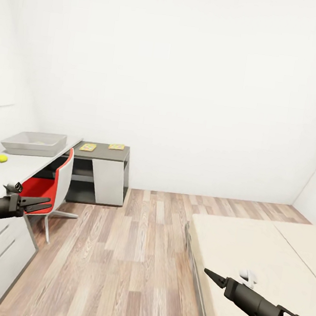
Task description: Put all the toys in the child's room - the three board games (two on the bed and one on the table), the two jigsaw puzzles on the table, and the tennis ball on the table - inside the toy box on the table in the child's room.
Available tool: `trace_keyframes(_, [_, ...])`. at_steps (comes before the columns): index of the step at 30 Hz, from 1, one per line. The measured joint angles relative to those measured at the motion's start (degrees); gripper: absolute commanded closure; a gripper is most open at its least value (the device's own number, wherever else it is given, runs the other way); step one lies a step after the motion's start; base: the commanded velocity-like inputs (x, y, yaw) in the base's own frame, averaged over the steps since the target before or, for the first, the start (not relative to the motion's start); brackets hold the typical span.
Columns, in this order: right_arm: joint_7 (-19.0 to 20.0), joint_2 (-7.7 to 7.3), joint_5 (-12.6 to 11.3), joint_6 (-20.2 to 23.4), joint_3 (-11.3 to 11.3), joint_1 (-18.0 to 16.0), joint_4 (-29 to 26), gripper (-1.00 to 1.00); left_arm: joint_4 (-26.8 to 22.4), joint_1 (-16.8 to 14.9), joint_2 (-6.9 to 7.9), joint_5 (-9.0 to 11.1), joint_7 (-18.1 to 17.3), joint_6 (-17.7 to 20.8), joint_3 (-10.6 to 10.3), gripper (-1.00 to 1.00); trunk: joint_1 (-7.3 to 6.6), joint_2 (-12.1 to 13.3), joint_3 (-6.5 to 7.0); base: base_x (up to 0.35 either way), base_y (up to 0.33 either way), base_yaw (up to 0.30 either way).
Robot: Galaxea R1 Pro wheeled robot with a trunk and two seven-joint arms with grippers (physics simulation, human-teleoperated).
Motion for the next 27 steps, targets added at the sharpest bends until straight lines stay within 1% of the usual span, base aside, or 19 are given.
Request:
trace_keyframes(14, [-0.01,0.00,-0.01,-0.01,0.09,0.00,0.00,-1.00,0.00,0.00,0.00,0.02,0.00,0.00,-0.03,-1.00,-0.01,0.00,0.00,-0.047,-0.001,0.000])
trace_keyframes(22, [-0.12,0.00,-0.01,0.04,0.18,0.00,-0.01,-1.00,-0.06,0.00,0.00,0.03,0.00,0.00,-0.03,-1.00,0.00,0.00,0.00,-0.117,-0.010,0.000])
trace_keyframes(27, [-0.14,0.00,-0.02,0.05,0.23,0.00,-0.06,-1.00,-0.08,0.00,0.00,0.03,0.00,0.00,-0.01,-1.00,-0.01,0.00,0.00,-0.056,-0.010,0.000])
